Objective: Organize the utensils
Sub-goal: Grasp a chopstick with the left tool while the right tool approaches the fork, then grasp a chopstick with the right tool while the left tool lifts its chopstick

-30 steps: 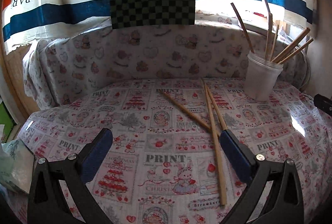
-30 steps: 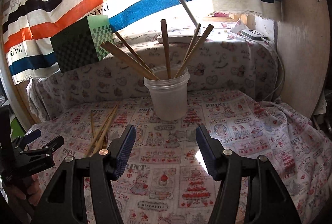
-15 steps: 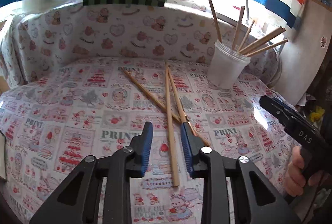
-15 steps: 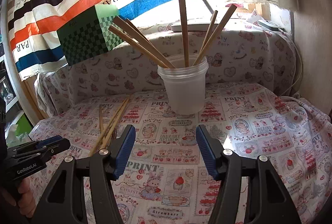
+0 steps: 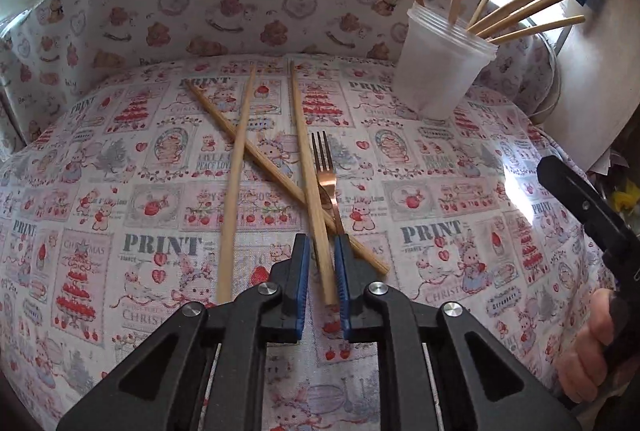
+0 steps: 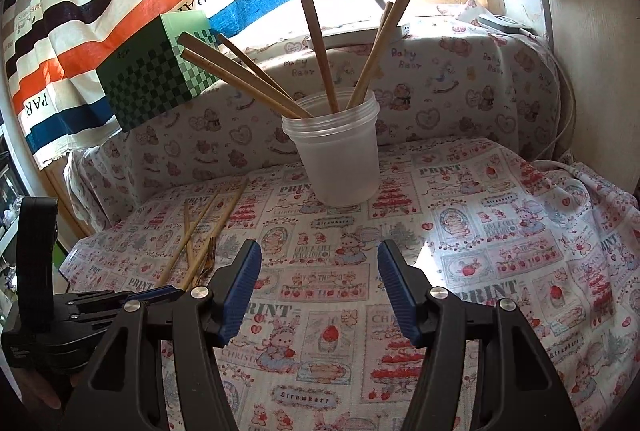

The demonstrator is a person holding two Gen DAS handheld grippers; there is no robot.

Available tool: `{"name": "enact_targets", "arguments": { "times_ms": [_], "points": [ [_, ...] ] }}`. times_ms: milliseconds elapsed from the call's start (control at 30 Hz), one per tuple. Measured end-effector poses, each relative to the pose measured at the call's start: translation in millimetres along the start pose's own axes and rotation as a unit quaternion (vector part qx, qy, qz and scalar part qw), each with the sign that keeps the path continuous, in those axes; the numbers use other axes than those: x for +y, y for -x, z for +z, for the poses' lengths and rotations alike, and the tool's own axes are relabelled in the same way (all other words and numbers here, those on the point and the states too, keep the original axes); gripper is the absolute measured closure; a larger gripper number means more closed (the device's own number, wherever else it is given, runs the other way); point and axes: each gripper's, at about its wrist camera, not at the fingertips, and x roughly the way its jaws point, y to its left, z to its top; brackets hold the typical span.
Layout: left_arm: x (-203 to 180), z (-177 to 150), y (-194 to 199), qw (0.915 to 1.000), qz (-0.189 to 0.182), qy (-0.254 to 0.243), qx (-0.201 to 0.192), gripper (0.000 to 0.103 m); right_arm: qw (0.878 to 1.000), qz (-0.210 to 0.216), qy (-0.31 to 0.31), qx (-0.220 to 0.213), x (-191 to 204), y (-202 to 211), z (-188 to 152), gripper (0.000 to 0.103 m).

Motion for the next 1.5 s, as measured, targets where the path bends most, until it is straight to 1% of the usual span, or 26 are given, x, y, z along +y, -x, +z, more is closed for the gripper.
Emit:
{"name": "enact_targets", "arguments": {
  "times_ms": [67, 133, 167, 200, 233, 300, 367, 500, 600, 667, 767, 867, 967, 1000, 1033, 1067, 1100, 1133, 1167, 1267, 1367, 1433, 1500],
  "points": [
    [-1, 1, -4, 0.9997, 0.021, 0.001, 0.007, 0.091, 1.000, 0.002, -0.003, 0.002, -1, 0, 0, 0.040],
    [0, 1, -4, 0.9996, 0.026, 0.002, 0.003, 0.091, 1.000, 0.003, -0.005, 0.003, -1, 0, 0, 0.040],
    [0, 0, -4, 0.9996, 0.027, 0.002, 0.003, 0.093, 1.000, 0.002, -0.006, 0.003, -1, 0, 0, 0.040],
    [0, 0, -4, 0.9996, 0.030, -0.002, 0.004, 0.097, 1.000, 0.001, -0.006, 0.003, 0, 1, 0, 0.040],
    [-1, 0, -4, 0.9997, 0.026, -0.003, 0.004, 0.097, 1.000, 0.001, -0.006, 0.004, 0, 1, -1, 0.040],
    [3, -1, -1, 1.0000, 0.001, 0.007, -0.001, 0.097, 1.000, -0.002, -0.005, 0.006, 0, 0, -1, 0.040],
    [8, -1, 10, 0.9994, -0.017, 0.020, -0.024, 0.097, 1.000, -0.005, -0.005, 0.007, 0, -1, -1, 0.040],
    [17, -1, 47, 0.9953, -0.025, 0.020, -0.092, 0.097, 1.000, -0.008, -0.005, 0.012, -1, -4, -2, 0.040],
    [29, -2, 69, 0.9900, -0.030, 0.041, -0.131, 0.097, 1.000, -0.004, -0.005, 0.015, 0, -5, -3, 0.040],
    [36, -3, 79, 0.9884, -0.032, 0.042, -0.143, 0.097, 1.000, 0.004, -0.003, 0.018, 2, -6, -4, 0.040],
    [47, -4, 87, 0.9889, -0.014, 0.042, -0.142, 0.097, 0.998, 0.041, -0.018, 0.051, 5, -13, -6, 0.040],
    [57, -8, 88, 0.9892, -0.002, 0.045, -0.140, 0.097, 0.994, 0.076, -0.029, 0.074, 15, -15, -12, 0.047],
    [60, -19, 88, 0.9893, 0.036, 0.031, -0.138, 0.097, 0.993, 0.089, -0.008, 0.083, 37, -15, -18, 0.054],
    [61, -23, 86, 0.9897, 0.043, 0.026, -0.134, 0.097, 0.991, 0.095, 0.003, 0.094, 45, -17, -20, 0.059],
    [61, -25, 86, 0.9900, 0.045, 0.022, -0.131, 0.097, 0.989, 0.101, 0.014, 0.109, 53, -21, -22, 0.062],
    [62, -28, 86, 0.9904, 0.047, 0.019, -0.128, 0.097, 0.985, 0.113, 0.024, 0.126, 61, -25, -25, 0.063],
    [62, -31, 87, 0.9907, 0.049, 0.014, -0.126, 0.097, 0.981, 0.128, 0.037, 0.144, 69, -30, -29, 0.067],
    [62, -32, 88, 0.9906, 0.053, 0.010, -0.126, 0.097, 0.977, 0.135, 0.048, 0.160, 77, -35, -32, 0.071],
    [62, -34, 90, 0.9900, 0.059, 0.006, -0.128, 0.097, 0.974, 0.136, 0.054, 0.173, 82, -39, -36, 0.071],
    [63, -38, 96, 0.9883, 0.066, 0.001, -0.138, 0.097, 0.967, 0.150, 0.056, 0.197, 92, -50, -42, 0.078],
    [67, -39, 100, 0.9875, 0.057, 0.014, -0.146, 0.097, 0.966, 0.145, 0.058, 0.205, 100, -57, -47, 0.079],
    [72, -39, 101, 0.9874, 0.045, 0.028, -0.149, 0.097, 0.969, 0.132, 0.067, 0.197, 105, -57, -48, 0.079],
    [73, -40, 106, 0.9856, 0.043, 0.033, -0.160, 0.097, 0.971, 0.119, 0.076, 0.192, 109, -59, -48, 0.079]
  ]
}}
